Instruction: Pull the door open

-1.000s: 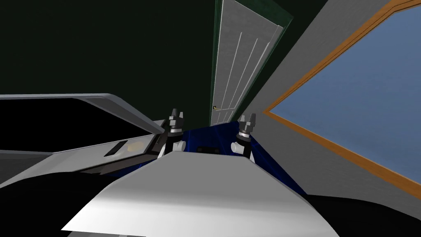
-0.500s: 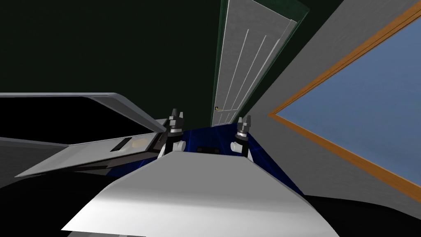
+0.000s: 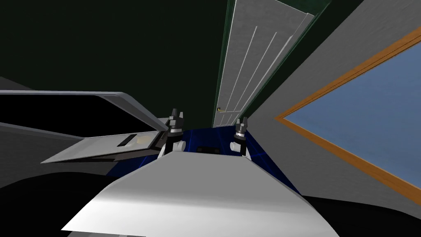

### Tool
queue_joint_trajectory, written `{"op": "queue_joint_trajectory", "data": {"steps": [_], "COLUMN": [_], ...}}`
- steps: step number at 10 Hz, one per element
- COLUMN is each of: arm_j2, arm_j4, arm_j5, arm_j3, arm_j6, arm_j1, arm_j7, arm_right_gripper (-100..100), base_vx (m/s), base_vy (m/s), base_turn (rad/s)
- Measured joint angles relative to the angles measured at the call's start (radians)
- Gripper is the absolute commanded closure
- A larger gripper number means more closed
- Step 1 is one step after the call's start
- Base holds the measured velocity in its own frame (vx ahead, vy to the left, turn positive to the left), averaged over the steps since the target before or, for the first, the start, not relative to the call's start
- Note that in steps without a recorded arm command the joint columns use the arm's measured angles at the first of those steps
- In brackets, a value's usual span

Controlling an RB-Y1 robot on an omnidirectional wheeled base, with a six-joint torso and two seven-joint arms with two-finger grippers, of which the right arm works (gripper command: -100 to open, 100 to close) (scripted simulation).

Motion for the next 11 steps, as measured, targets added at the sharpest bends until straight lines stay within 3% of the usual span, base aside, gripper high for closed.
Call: {"op": "queue_joint_trajectory", "data": {"steps": [2,11], "arm_j2": [-0.009,-0.038], "arm_j4": [0.058,0.277], "arm_j5": [-0.006,-0.026], "arm_j3": [-0.01,-0.037], "arm_j6": [-0.005,-0.039], "arm_j1": [-0.027,-0.099], "arm_j7": [-0.008,-0.047], "arm_right_gripper": [-100,-100], "base_vx": [0.039,0.042], "base_vy": [-0.025,-0.028], "base_turn": [0.103,0.109]}}
